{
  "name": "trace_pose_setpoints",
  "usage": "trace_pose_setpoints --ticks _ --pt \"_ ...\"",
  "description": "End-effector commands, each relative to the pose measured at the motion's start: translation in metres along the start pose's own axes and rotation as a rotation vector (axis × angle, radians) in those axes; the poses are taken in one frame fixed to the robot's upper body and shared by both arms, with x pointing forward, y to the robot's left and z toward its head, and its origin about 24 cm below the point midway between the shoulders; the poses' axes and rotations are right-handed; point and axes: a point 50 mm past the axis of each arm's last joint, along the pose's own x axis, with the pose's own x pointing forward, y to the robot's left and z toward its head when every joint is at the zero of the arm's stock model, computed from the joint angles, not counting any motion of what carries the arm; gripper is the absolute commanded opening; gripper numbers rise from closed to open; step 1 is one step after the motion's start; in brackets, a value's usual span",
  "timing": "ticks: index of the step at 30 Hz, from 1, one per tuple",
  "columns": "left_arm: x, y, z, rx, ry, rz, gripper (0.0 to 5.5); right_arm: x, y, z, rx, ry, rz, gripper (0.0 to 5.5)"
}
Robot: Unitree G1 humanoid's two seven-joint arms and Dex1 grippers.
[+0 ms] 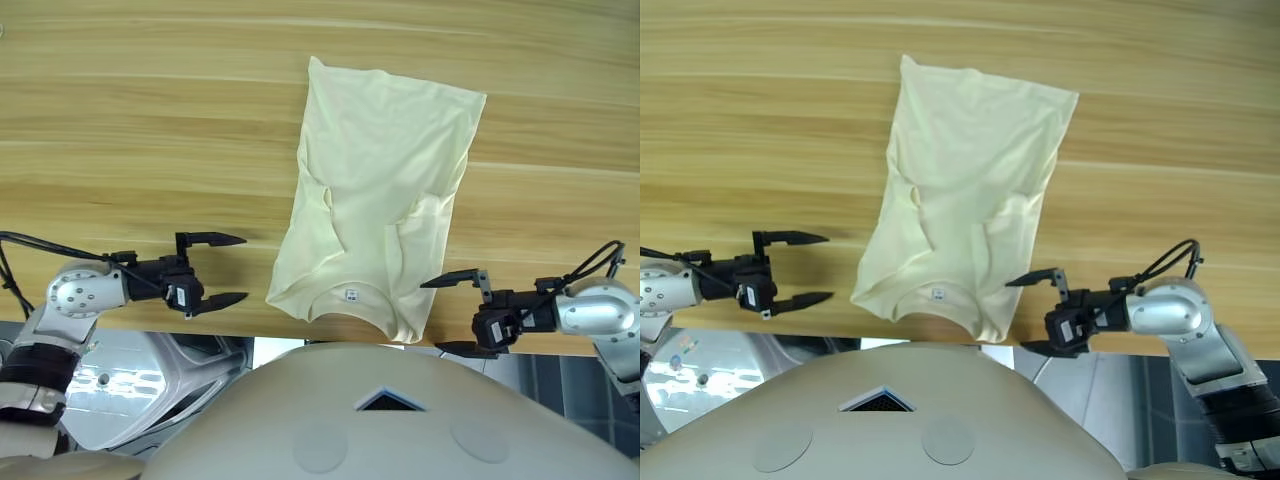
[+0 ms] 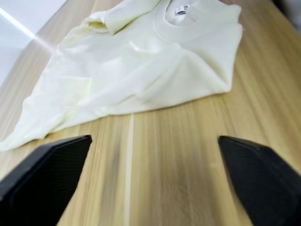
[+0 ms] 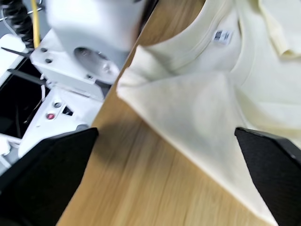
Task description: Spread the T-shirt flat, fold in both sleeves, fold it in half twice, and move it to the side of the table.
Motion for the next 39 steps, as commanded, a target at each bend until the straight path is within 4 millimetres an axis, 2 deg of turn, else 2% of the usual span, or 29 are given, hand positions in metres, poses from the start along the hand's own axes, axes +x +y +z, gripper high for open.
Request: trace_pose_setpoints --ticks 1,6,20,27,34,37,39 --pt "0.006 0.000 0.004 0.009 -0.022 -0.024 4.30 0.008 -0.001 -0.001 0.001 0.009 -0.006 5.40" --pt "0.015 -0.005 0.007 0.005 -0.061 -0.039 3.44 0.012 -0.003 0.000 -0.005 0.001 -0.017 5.40" --pt "0.026 -0.010 0.013 -0.005 -0.111 -0.051 1.15 0.010 -0.013 0.006 -0.034 -0.025 -0.082 2.95" --pt "0.025 -0.018 0.010 -0.038 -0.080 -0.135 0.00 0.009 -0.012 0.007 -0.030 -0.032 -0.081 1.66" --pt "-0.009 0.007 0.009 -0.079 0.009 -0.030 1.01 0.009 -0.010 0.005 -0.022 -0.023 -0.077 0.56" --pt "-0.019 0.006 0.003 -0.059 0.093 -0.033 1.54 0.009 -0.009 0.006 -0.020 -0.023 -0.077 0.00" --pt "-0.019 -0.001 0.001 -0.058 0.117 -0.064 1.81 0.009 -0.009 0.005 -0.018 -0.022 -0.078 0.00"
